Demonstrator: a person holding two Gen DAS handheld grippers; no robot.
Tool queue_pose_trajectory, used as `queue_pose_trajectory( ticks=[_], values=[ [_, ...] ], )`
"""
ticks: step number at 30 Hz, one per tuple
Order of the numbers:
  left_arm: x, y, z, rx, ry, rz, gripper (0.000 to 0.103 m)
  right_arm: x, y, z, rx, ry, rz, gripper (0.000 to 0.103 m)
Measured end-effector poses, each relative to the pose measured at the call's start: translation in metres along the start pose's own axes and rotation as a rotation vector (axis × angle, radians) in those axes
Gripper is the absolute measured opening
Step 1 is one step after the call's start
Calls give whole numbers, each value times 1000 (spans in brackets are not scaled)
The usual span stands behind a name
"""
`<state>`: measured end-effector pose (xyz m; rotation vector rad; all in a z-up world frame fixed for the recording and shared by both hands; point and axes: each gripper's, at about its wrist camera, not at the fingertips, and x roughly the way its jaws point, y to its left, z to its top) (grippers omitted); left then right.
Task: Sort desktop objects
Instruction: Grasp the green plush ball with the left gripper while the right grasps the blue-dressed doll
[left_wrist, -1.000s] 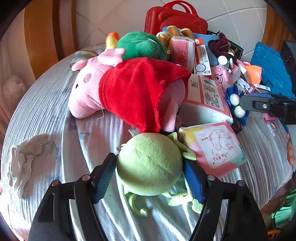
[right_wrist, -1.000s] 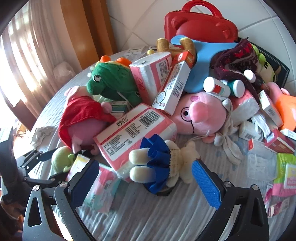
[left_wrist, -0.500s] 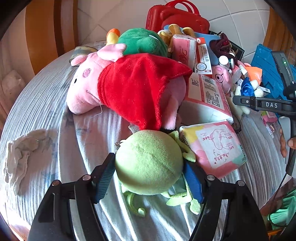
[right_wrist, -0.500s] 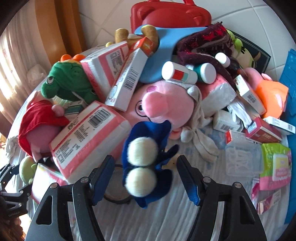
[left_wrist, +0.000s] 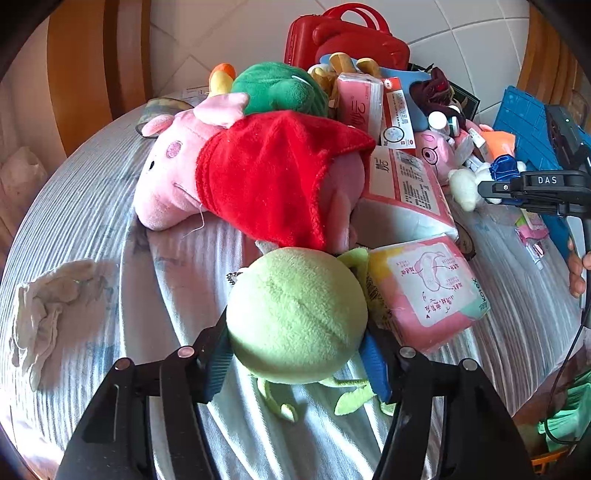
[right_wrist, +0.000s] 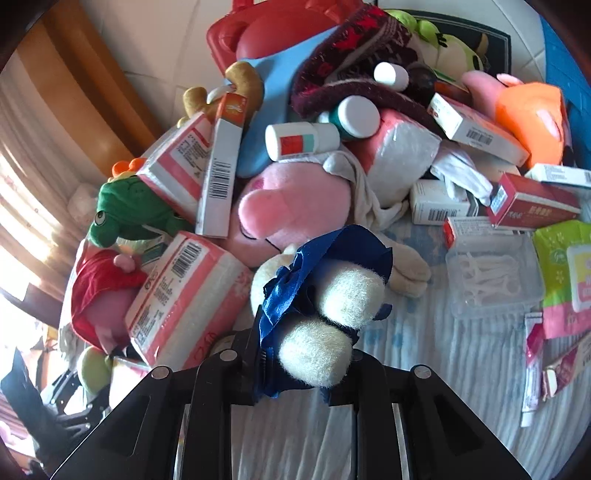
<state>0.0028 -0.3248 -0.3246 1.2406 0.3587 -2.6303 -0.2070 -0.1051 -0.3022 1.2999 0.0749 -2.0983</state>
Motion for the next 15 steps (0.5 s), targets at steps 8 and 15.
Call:
queue_pose_trajectory(
  ticks=[8, 15],
  values=[
    [-29, 1, 11, 2, -74, 6, 58, -19, 17, -1, -95, -67, -49, 21],
    [-68, -28, 49, 111, -164, -9, 58, -48, 26, 5, -90, -141, -28, 21]
  ],
)
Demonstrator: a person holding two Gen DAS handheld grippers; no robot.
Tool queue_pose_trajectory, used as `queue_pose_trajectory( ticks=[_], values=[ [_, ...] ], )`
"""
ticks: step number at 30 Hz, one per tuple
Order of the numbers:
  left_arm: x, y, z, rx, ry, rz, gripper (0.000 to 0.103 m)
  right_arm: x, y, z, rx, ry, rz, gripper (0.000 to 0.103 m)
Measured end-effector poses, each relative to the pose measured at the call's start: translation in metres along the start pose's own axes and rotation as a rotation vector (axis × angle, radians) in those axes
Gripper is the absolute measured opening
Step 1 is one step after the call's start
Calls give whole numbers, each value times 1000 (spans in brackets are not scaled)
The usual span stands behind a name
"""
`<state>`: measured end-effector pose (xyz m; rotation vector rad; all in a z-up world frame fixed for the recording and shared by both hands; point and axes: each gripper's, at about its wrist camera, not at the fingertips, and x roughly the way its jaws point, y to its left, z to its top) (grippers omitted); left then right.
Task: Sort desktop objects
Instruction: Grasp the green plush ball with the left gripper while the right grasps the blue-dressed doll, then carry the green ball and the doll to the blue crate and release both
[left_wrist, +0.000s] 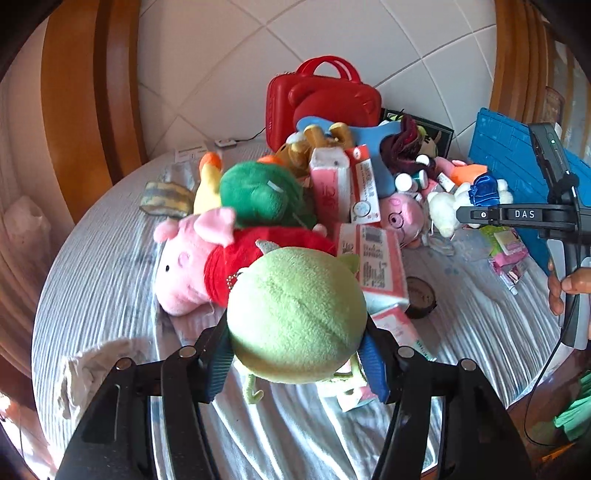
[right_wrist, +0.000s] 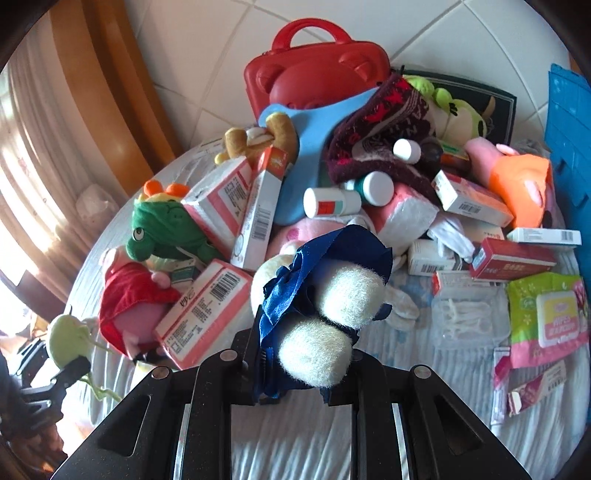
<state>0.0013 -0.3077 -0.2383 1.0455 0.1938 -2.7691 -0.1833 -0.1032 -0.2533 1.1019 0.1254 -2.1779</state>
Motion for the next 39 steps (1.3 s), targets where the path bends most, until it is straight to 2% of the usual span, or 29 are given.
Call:
queue_pose_trajectory(
  ticks=[5, 11, 16, 23, 29, 32, 37, 39],
  values=[
    [-11, -34, 47, 71, -60, -62, 59, -48, -5, 18, 20, -118, -27, 21],
    [-26, -96, 108, 191, -181, -177, 58, -137, -25, 34, 50, -301, -122, 21],
    [-40, -168, 156, 280, -262, -246, 59, -220, -55, 37, 76, -461, -237, 21],
    [-59, -304, 199, 401, -359, -361, 59, -330, -123, 23, 141, -627, -388, 21],
    [-76, -436, 229, 489, -424, -447, 59, -402, -192, 10, 169, -694, -495, 21],
    [-78, -498, 240, 519, -428, -486, 59, -425, -229, 8, 181, -708, -535, 21],
    [-69, -582, 260, 538, -402, -508, 63, -451, -291, 15, 214, -697, -582, 22],
    [-61, -611, 271, 543, -384, -473, 68, -454, -318, 24, 244, -673, -599, 24]
  ],
)
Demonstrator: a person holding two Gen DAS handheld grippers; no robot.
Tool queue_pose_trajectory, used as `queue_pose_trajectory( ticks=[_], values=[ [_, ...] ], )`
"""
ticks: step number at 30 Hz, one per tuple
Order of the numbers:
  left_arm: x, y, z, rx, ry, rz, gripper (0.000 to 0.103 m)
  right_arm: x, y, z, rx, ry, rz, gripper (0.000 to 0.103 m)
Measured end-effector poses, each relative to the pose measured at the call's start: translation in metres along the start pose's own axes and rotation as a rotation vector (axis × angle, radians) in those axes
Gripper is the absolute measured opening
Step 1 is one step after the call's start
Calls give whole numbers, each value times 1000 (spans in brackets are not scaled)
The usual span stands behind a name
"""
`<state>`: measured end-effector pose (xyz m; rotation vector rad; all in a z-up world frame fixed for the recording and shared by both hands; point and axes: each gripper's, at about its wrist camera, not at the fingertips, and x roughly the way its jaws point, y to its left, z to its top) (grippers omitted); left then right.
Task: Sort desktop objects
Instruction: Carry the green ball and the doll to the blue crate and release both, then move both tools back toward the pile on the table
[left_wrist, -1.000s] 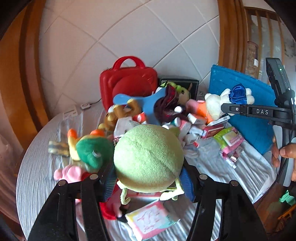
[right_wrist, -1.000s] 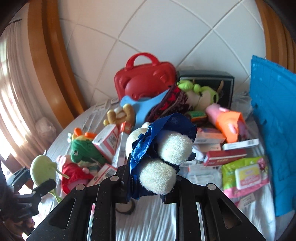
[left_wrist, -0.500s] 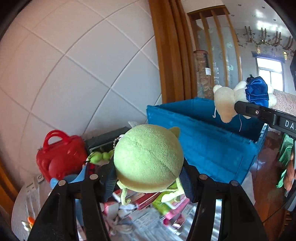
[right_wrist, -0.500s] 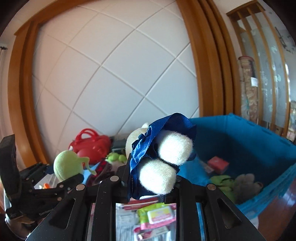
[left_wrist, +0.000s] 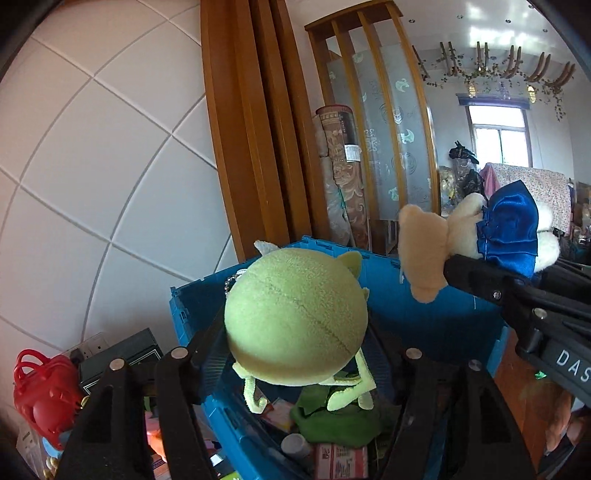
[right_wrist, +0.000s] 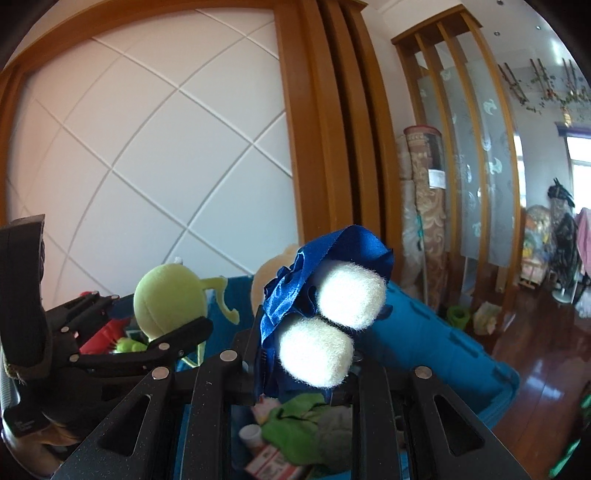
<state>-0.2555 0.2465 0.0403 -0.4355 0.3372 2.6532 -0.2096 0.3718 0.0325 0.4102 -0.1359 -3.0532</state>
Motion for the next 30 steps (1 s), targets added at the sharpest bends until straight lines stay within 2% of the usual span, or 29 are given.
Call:
queue_pose_trajectory(
  ticks=[2, 3, 4, 5, 7, 10, 14, 16, 22, 30],
  values=[
    [25, -12, 13, 25, 57, 51, 68, 15, -22, 6, 24, 21, -52, 37],
    [34, -15, 18, 37, 78, 86, 68, 23, -31, 10, 40, 38, -70, 66],
    [39, -19, 21, 46, 87, 112, 68, 27, -39, 12, 61, 34, -83, 90],
    [41, -20, 24, 50, 88, 131, 68, 26, -47, 12, 79, 22, -98, 94],
    [40, -18, 24, 31, 83, 146, 69, 22, -55, 12, 100, 5, -103, 95],
    [32, -8, 18, -9, 67, 173, 76, 16, -64, 6, 126, -5, -87, 95],
    [20, -4, 5, -3, 45, 212, 80, 14, -66, -6, 141, 1, -53, 96],
    [19, -2, 2, -6, 45, 204, 81, 15, -64, -10, 137, 17, -35, 99],
    [20, 5, 0, -32, 50, 211, 81, 9, -55, -15, 140, 25, 8, 99],
    [-4, 25, -18, -85, 47, 279, 81, 2, -31, -13, 90, -4, 69, 100]
  ],
)
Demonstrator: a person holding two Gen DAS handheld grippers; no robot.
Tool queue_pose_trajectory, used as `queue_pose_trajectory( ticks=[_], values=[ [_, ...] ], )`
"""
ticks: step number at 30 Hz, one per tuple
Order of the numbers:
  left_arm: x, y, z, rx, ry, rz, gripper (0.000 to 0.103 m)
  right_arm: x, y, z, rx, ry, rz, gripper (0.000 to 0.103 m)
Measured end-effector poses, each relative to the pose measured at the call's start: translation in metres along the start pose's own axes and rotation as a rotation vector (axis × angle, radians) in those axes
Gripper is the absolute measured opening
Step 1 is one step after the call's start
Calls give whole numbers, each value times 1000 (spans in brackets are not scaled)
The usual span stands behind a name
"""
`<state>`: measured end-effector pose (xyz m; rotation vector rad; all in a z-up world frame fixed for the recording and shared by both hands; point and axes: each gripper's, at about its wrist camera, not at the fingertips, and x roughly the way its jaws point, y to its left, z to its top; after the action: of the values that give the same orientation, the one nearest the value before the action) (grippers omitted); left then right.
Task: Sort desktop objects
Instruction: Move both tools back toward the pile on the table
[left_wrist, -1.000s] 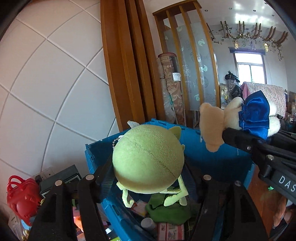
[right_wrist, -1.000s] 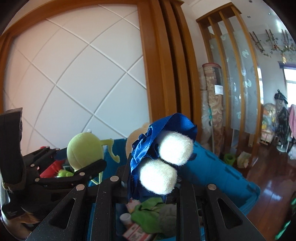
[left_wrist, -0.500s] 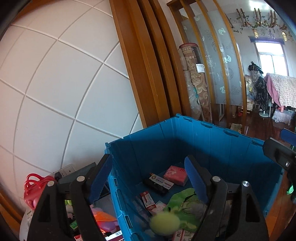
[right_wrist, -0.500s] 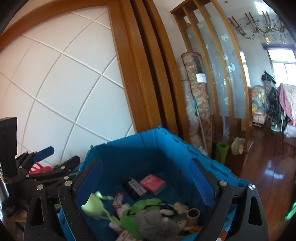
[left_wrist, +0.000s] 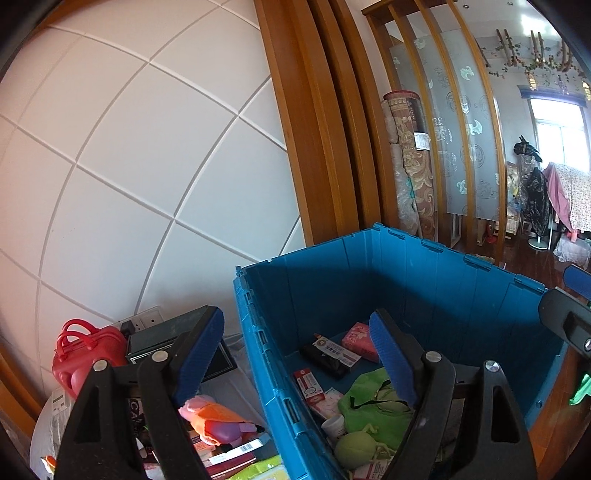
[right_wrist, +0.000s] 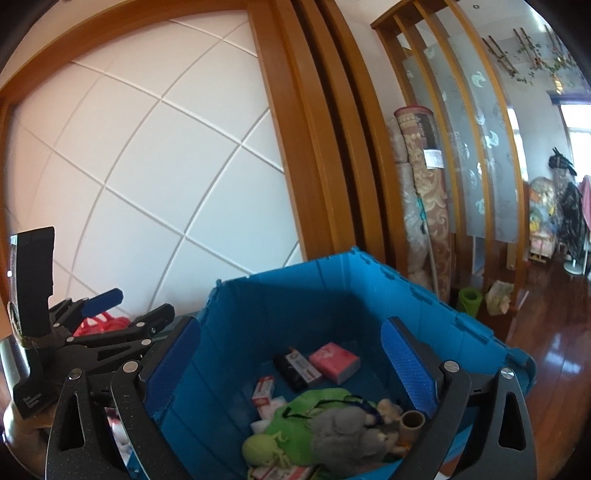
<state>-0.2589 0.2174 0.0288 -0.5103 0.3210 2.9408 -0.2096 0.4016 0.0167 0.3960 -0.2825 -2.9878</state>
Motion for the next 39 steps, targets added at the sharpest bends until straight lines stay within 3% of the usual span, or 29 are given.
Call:
queue_pose_trajectory(
  ticks=[5, 9, 16, 22, 30, 35, 39],
  values=[
    [-16, 23, -17, -50, -9, 74, 81, 0, 14, -4, -19, 9, 56, 102],
    [-33, 49, -48, -105, -7, 160, 81, -9, 32, -12, -43, -4, 135, 102],
    [-68, 106, -130, -205, 39, 294, 81, -12, 88, -28, -115, 11, 275, 103],
    [-92, 167, -209, -244, 140, 393, 81, -5, 164, -56, -202, 69, 376, 103],
    [-132, 246, -309, -270, 315, 460, 81, 20, 277, -159, -289, 297, 526, 103],
    [-160, 285, -379, -324, 429, 455, 81, 29, 341, -228, -349, 435, 579, 103],
    [-169, 308, -420, -341, 474, 476, 81, 40, 379, -277, -377, 513, 602, 103]
  ],
)
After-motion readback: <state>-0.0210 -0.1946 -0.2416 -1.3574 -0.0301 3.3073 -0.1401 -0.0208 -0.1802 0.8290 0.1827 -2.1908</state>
